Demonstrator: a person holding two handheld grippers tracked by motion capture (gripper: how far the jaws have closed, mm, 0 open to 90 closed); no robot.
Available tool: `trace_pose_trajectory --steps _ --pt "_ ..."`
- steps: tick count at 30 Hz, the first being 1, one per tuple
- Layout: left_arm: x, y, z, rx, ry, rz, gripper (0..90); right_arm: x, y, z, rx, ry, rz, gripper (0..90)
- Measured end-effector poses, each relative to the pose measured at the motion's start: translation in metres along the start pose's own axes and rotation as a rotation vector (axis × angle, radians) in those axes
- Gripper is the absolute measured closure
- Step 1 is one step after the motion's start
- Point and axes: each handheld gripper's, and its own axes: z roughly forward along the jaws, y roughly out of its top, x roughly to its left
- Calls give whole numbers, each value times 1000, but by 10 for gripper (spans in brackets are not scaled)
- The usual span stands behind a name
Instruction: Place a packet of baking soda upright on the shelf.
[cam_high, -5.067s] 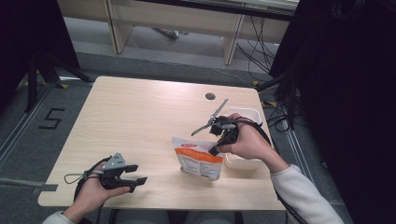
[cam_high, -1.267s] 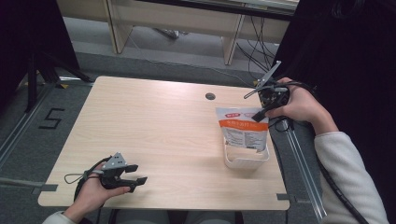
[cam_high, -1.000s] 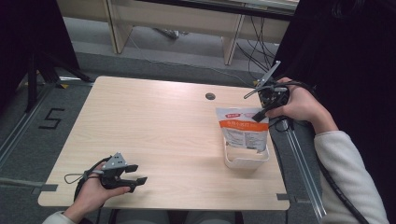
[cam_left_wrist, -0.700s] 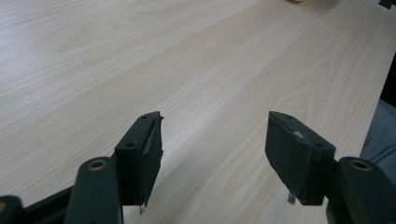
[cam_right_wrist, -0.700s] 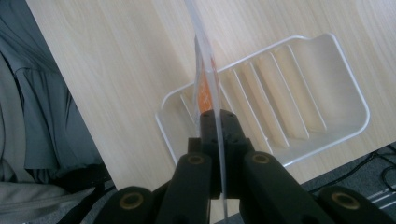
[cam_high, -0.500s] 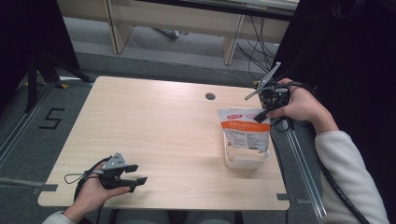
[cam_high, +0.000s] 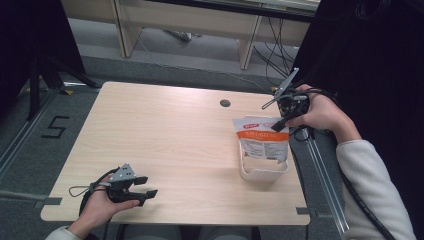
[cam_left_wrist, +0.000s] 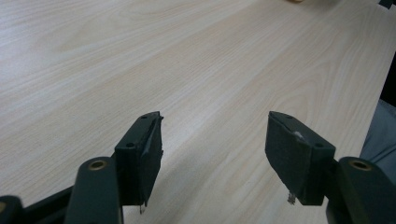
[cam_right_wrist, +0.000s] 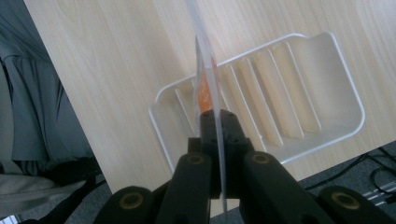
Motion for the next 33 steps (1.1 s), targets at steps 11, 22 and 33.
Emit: trace_pose_trajectory --steps 11,22,33 --pt "0 0 0 -2 1 0 359 1 4 5 22 -22 -11 900" --pt "0 0 0 0 -1 -1 359 0 8 9 20 -26 -57 900" --pt "0 0 0 0 -1 -1 359 0 10 12 34 -48 -59 900"
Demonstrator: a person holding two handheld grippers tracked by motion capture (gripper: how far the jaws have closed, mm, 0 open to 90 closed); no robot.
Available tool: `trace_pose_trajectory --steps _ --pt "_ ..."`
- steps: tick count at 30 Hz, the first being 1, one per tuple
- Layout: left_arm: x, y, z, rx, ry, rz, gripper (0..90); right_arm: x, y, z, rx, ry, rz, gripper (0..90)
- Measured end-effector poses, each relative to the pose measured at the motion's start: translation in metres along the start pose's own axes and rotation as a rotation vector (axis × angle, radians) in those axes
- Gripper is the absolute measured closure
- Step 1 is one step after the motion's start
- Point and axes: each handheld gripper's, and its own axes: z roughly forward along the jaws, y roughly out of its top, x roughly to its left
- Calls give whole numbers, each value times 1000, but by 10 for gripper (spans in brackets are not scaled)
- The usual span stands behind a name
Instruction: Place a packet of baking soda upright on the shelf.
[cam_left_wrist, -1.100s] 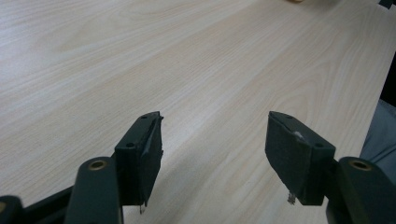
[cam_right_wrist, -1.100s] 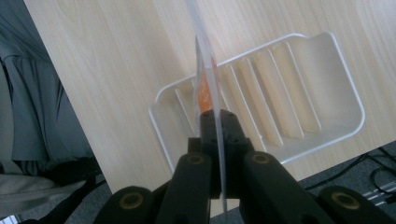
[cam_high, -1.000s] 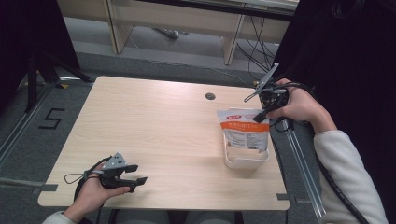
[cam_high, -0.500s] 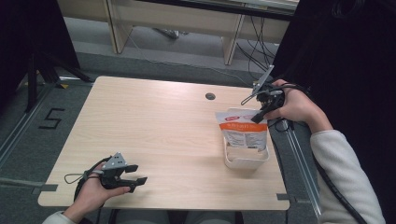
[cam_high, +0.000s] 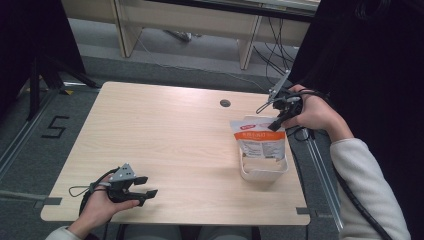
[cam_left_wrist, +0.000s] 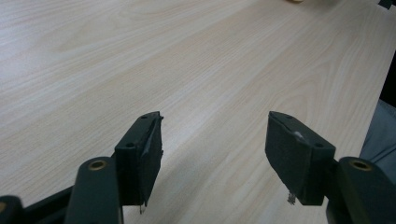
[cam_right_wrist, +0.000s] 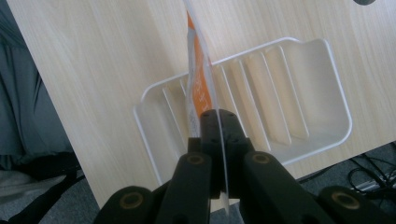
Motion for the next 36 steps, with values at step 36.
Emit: trace_pose_trajectory --steps 36 --pt "0 0 0 0 -1 0 359 -3 6 6 27 -78 -91 900"
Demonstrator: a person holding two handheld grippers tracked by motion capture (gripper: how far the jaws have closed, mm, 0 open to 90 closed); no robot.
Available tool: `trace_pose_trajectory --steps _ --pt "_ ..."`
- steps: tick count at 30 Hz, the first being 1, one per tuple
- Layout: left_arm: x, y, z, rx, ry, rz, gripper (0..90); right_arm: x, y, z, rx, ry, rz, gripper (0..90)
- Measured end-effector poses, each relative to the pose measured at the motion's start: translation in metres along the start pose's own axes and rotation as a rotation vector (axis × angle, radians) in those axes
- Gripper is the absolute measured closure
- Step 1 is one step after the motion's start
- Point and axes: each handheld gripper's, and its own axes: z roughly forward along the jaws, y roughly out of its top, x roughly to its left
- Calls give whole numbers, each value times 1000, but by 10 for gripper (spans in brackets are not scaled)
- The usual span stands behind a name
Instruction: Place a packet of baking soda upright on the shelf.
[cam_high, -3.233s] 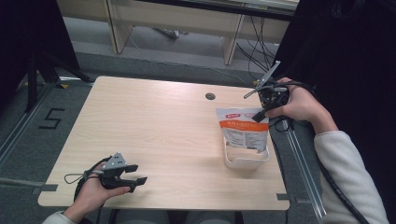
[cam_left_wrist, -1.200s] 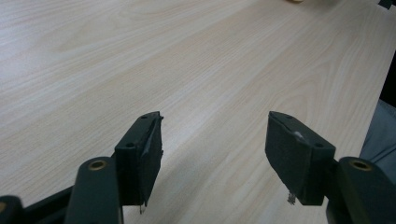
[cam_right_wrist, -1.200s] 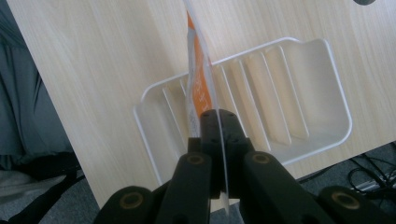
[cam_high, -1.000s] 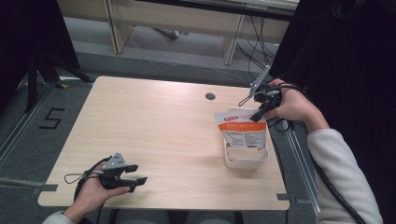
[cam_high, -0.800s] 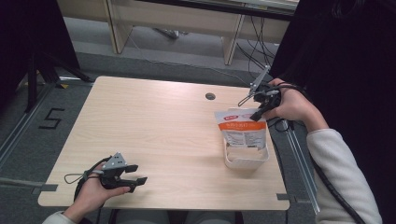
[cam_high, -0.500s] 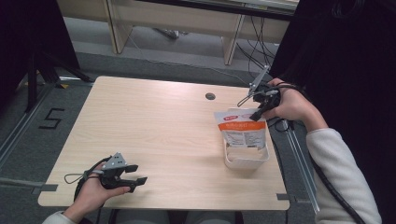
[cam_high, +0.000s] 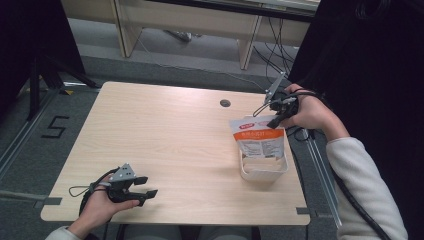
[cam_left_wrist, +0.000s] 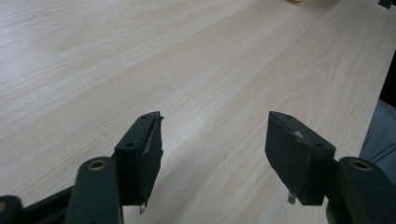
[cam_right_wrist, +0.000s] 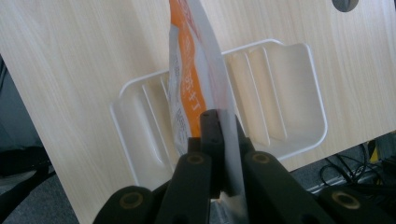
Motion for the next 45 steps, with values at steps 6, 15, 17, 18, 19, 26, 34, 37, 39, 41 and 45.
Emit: trace_pose_trajectory --steps 6,15,17,18,19,26,34,37,39,41,45 --pt "0 0 0 0 0 -1 358 0 0 2 7 -16 4 900" --pt "0 0 0 1 0 -1 359 -3 -4 6 20 -11 -2 900" --pt "0 0 0 1 -1 0 359 -4 -5 7 13 -16 -1 900" --pt "0 0 0 1 0 0 359 -4 -5 7 21 -9 -2 900" --pt "0 0 0 1 0 0 359 -4 -6 8 23 -12 4 900" --pt "0 0 0 1 -1 0 359 -4 -7 12 28 -6 2 900" --pt "0 0 0 1 -4 0 359 -5 -10 19 35 3 3 900" --pt "0 0 0 2 -2 1 359 -5 -11 21 33 11 2 900" --pt "0 0 0 2 -1 2 359 -5 -11 22 36 8 9 900" --pt "0 0 0 2 -1 2 359 -5 -12 23 32 9 10 900" --pt "0 0 0 -2 -2 -2 359 -5 -13 22 36 14 19 900"
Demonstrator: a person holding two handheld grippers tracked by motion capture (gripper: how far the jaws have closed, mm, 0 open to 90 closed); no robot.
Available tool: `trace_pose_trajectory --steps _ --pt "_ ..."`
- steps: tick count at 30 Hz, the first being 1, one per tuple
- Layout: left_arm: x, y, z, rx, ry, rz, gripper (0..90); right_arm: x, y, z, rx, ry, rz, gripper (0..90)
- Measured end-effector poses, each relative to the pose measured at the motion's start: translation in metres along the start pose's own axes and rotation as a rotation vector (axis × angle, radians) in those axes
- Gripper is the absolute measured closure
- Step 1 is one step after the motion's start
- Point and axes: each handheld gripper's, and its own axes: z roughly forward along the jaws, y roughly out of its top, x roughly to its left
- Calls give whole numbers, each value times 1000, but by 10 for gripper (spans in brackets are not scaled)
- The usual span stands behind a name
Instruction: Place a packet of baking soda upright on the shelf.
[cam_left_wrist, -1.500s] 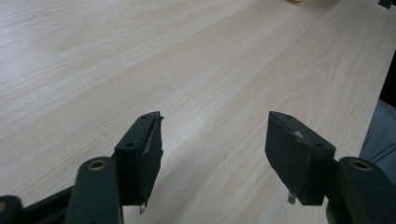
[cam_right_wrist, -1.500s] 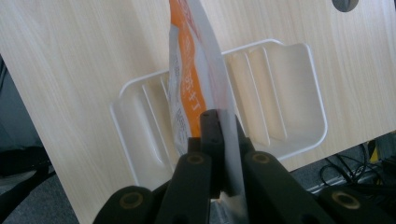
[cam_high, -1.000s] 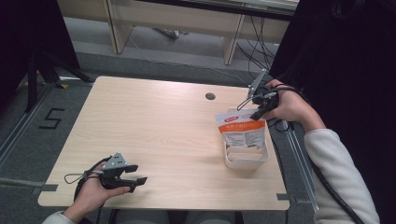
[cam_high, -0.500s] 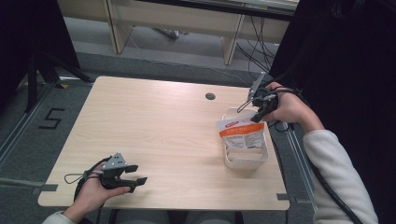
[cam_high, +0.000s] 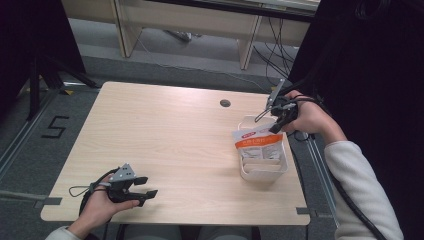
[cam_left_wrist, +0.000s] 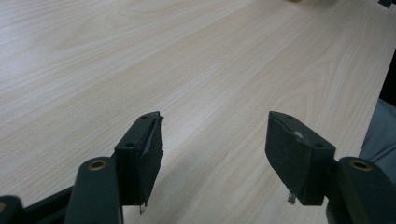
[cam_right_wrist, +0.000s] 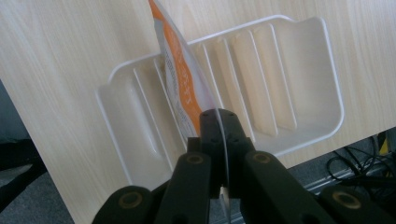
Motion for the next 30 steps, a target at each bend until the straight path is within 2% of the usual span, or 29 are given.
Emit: trace_pose_trajectory --steps 3,6,7,10,11,12,13,14,17,20,23,24,28,29,30 --pt "0 0 0 5 2 6 359 -1 -2 1 0 3 5 900" --pt "0 0 0 6 1 7 359 1 -4 1 5 3 36 900" --pt "0 0 0 5 1 7 359 -1 -4 2 1 8 25 900" --pt "0 0 0 5 1 6 359 -1 -6 3 3 5 35 900" --pt "0 0 0 5 1 6 359 1 -7 3 0 12 59 900" --pt "0 0 0 5 1 7 358 1 -7 3 3 12 64 900" --pt "0 0 0 5 1 6 359 0 -7 3 5 10 54 898" --pt "0 0 0 6 1 7 359 1 -7 3 8 10 65 881" --pt "0 0 0 1 -3 1 359 1 -7 2 0 0 58 817" --pt "0 0 0 10 -3 3 358 4 -6 -2 -23 -6 69 757" --pt "0 0 0 6 -2 -9 359 6 -4 -3 -50 -16 55 722" --pt "0 0 0 12 -2 -3 358 7 -3 -4 -56 -6 51 715" --pt "0 0 0 11 -1 -5 358 12 1 -15 -129 -26 35 691" --pt "0 0 0 10 -1 -8 358 14 3 -17 -142 -49 42 677" --pt "-1 0 1 5 -2 -12 358 15 5 -18 -149 -52 36 674"
